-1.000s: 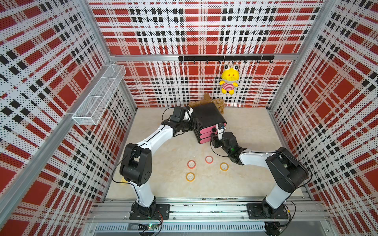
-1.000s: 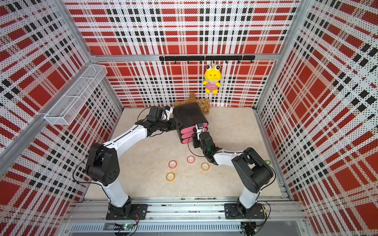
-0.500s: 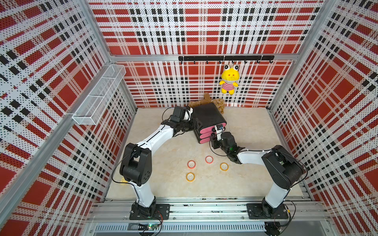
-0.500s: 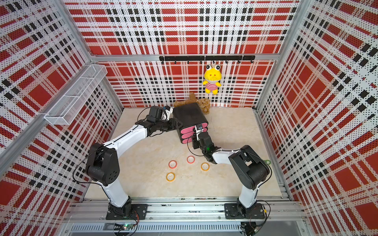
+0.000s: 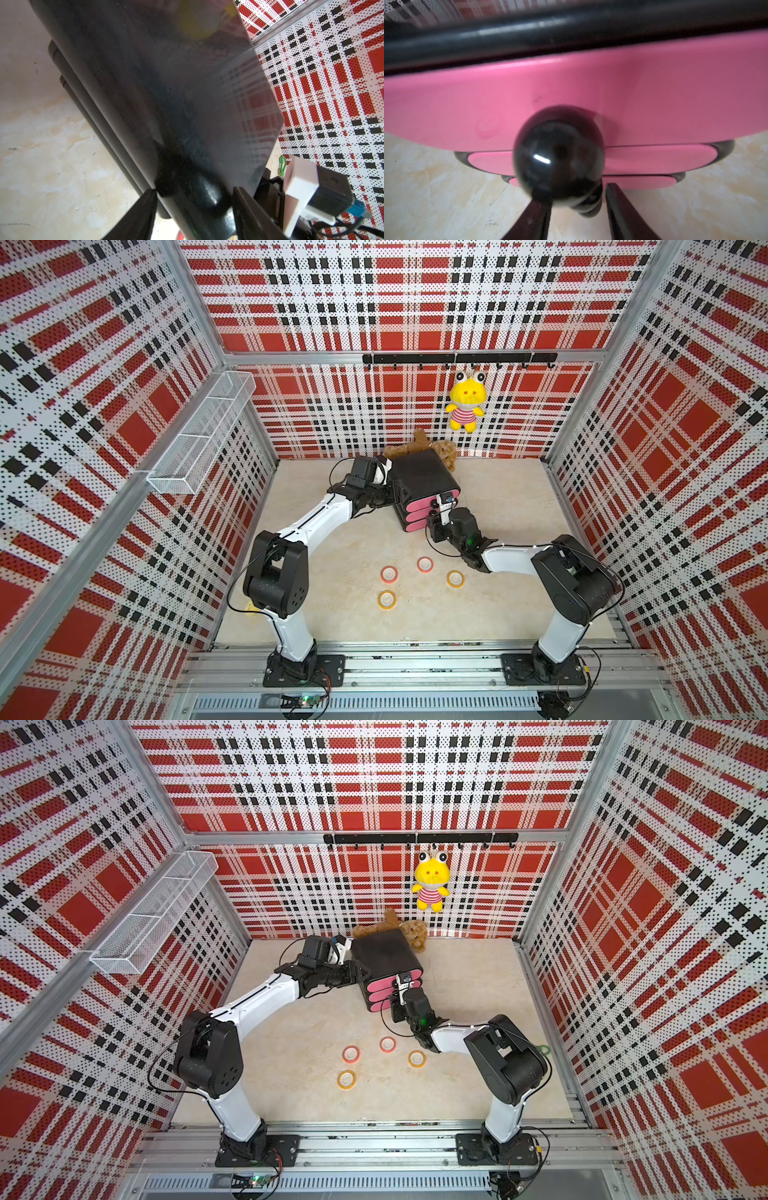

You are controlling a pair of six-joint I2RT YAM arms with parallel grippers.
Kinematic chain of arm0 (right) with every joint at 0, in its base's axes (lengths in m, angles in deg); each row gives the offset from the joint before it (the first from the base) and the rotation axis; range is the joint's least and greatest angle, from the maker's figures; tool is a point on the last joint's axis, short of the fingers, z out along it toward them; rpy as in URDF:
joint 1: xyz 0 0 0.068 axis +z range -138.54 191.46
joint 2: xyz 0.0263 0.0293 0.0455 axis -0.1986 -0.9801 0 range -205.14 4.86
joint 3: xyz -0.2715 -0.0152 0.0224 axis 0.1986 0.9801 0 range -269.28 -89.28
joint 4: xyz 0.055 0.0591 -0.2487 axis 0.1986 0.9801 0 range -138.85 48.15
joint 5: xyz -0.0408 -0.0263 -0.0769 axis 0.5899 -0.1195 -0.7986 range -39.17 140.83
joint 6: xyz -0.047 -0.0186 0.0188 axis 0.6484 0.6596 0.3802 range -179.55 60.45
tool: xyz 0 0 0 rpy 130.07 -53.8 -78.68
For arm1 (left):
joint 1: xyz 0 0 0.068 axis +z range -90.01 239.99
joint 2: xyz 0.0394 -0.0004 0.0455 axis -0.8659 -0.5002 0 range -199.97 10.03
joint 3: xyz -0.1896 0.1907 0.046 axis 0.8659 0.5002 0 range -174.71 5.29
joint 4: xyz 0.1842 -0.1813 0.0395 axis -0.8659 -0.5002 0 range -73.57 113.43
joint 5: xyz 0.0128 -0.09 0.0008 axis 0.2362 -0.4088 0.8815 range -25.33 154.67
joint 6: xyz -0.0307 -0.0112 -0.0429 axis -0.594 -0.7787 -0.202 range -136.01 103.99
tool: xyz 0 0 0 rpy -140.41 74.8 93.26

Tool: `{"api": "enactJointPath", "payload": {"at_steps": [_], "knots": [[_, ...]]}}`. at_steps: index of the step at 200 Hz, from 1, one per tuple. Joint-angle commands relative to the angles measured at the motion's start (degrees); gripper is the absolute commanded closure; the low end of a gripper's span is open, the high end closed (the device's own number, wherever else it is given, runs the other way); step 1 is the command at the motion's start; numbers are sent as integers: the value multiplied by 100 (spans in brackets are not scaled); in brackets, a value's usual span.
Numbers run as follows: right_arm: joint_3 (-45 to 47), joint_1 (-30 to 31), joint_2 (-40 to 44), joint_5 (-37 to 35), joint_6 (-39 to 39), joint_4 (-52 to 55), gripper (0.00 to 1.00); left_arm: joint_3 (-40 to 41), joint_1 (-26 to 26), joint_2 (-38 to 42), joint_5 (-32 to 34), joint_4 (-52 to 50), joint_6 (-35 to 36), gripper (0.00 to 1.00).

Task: Place the transparent tape into the drawer according to color
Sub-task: Open the drawer in the storage box.

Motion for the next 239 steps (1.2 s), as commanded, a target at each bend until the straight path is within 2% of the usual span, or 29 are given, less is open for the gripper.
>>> {"api": "enactJointPath", "payload": {"at_steps": [1, 112, 149, 239], "knots": [[-130, -31, -68, 65, -47, -205, 52, 110, -4, -91, -96, -104, 121, 35], [-253, -31, -240, 105, -135, -39, 66, 110, -4, -113, -113, -105, 130, 35], [-178, -31, -191, 105, -157, -47, 74, 101, -4, -119, -113, -105, 130, 35], [259, -31, 263, 75, -217, -73, 78, 84, -8, -112, -105, -106, 121, 35]]}}
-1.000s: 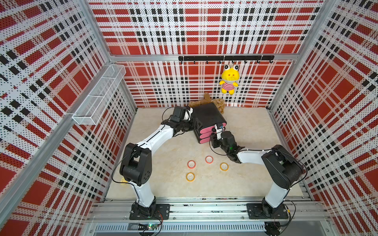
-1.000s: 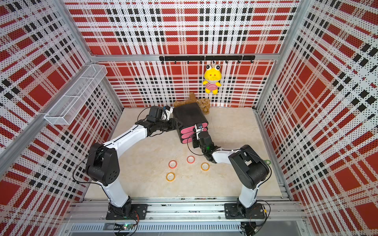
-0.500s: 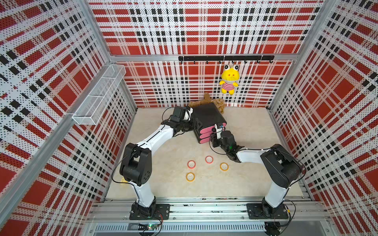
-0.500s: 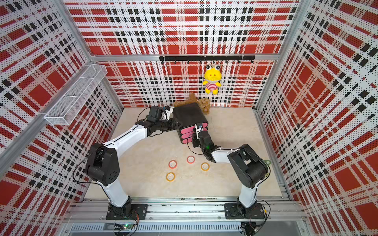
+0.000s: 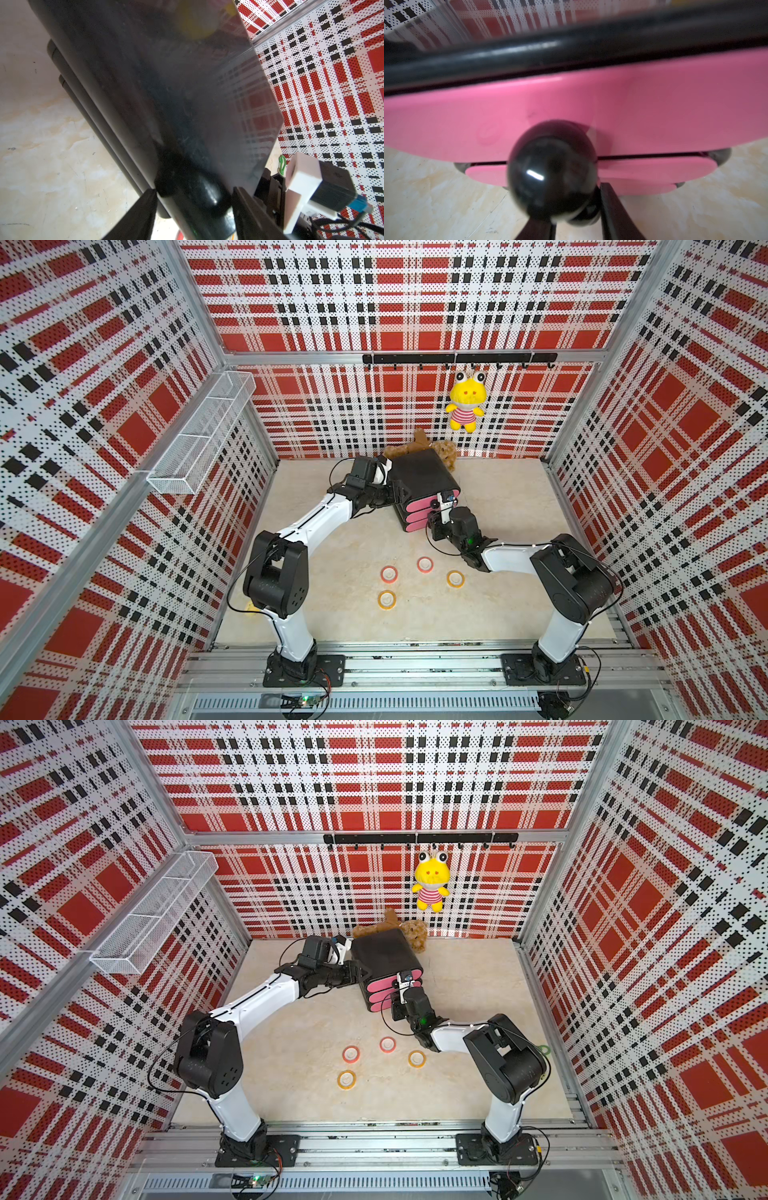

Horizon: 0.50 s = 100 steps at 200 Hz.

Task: Place the transparent tape into the drawer according to color
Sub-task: Open the drawer in the storage box.

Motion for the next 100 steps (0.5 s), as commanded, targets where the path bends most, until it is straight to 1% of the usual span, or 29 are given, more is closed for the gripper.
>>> {"api": "enactJointPath", "payload": {"at_steps": [1, 42, 100], "knots": [[214, -31, 254, 39, -76, 54, 78, 84, -13, -112, -87, -99, 116, 35], [512, 3, 595, 0, -135, 65, 78, 75, -15, -104, -77, -97, 117, 35], [935, 238, 1139, -196, -190, 229, 78, 75, -32, -95, -62, -97, 117, 35]]}}
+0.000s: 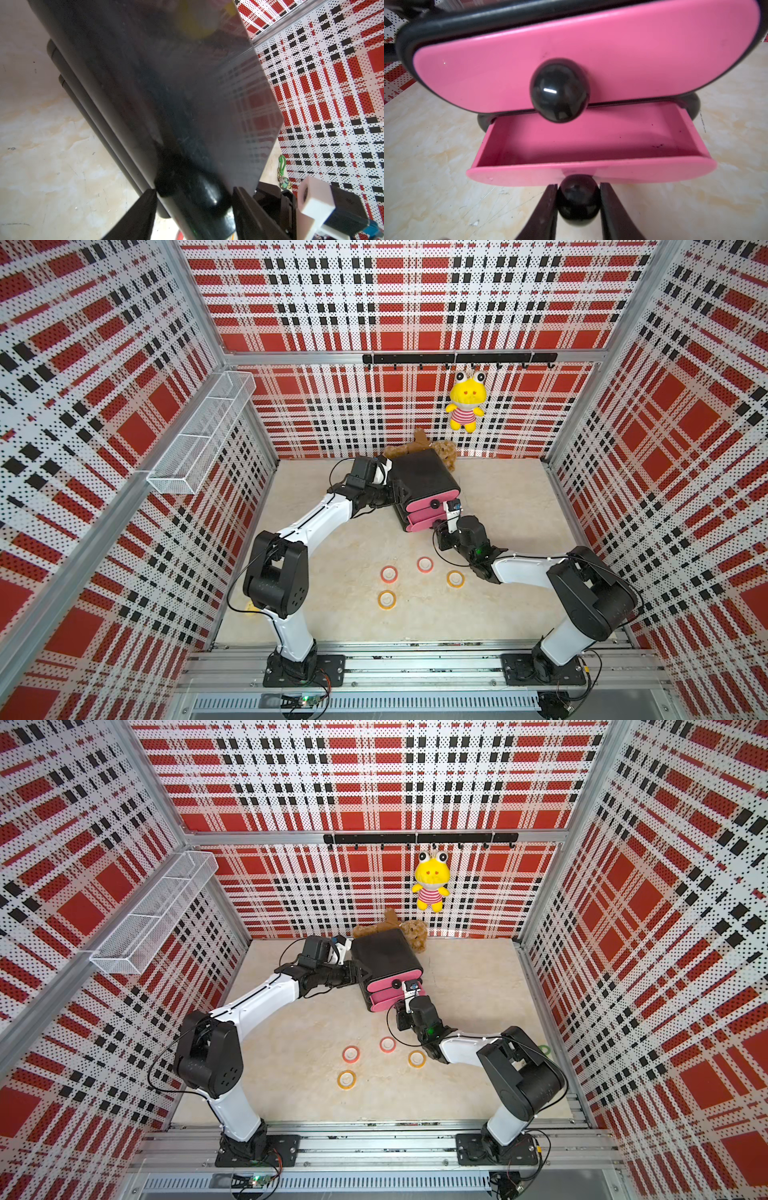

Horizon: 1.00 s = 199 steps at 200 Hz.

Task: Place the transparent tape into the drawer according to color
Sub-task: Open the drawer in the storage box.

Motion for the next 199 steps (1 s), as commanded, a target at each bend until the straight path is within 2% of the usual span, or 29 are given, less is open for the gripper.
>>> {"api": "enactJointPath", "payload": {"at_steps": [1, 85, 109, 130, 147, 199], "knots": [[148, 108, 333, -168, -115, 85, 78, 75, -30, -99, -61, -99, 119, 35], [500, 373, 747, -346, -184, 197, 76, 66, -92, -85, -26, -102, 109, 35], [505, 374, 719, -495, -195, 178, 67, 75, -101, -71, -8, -95, 110, 35], [557, 374, 786, -498, -245, 144, 52, 100, -101, -58, 10, -95, 101, 35], [605, 374, 903, -512, -250, 178, 45, 101, -109, -42, 27, -100, 93, 35], [730, 376, 1628, -548, -278, 632, 34, 92, -127, 12, 114, -97, 49, 31]]}}
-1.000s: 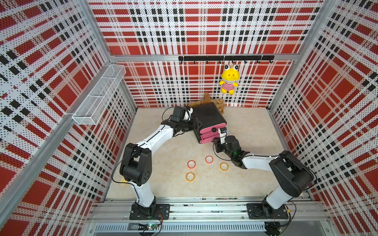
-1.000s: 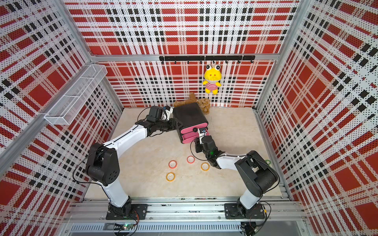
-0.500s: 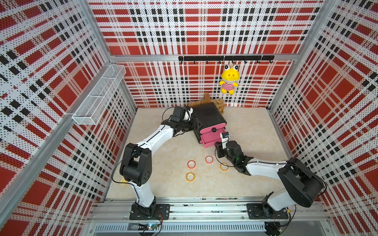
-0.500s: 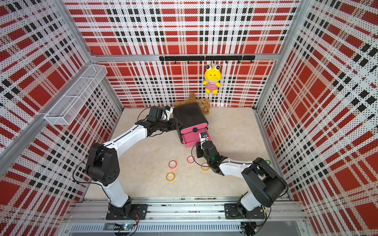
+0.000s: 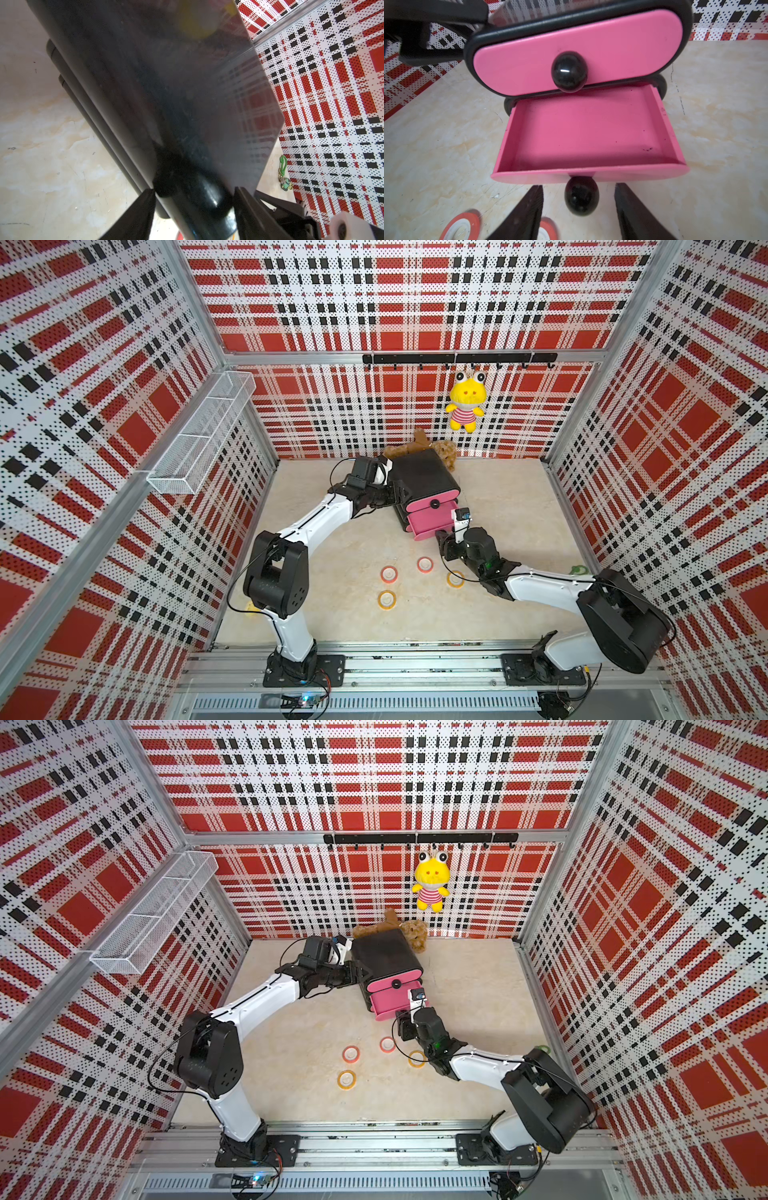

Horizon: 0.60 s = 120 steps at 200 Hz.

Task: Place the transparent tape into the drawer according to color
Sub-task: Open the drawer in the storage box.

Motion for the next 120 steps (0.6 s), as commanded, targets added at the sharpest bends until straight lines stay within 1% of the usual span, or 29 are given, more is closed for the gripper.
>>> {"api": "enactJointPath", "payload": {"at_steps": [1, 16, 65, 69, 93, 120], "knots": [[57, 43, 433, -69, -39, 333, 34, 92, -90, 20, 55, -93, 49, 31], [15, 42, 729, -97, -57, 759, 31, 84, -99, 75, 110, -91, 32, 28], [-394, 33, 1501, 70, -119, 2684, 19, 57, -123, 345, 253, -50, -39, 17], [-427, 33, 1557, 231, -119, 2831, 18, 70, -125, 372, 264, -33, -52, 16], [-558, -26, 1886, 468, -129, 3580, 12, 159, -140, 588, 361, 91, -136, 12], [-650, -64, 2179, 757, -135, 4186, 8, 315, -173, 926, 516, 253, -217, 6]]}}
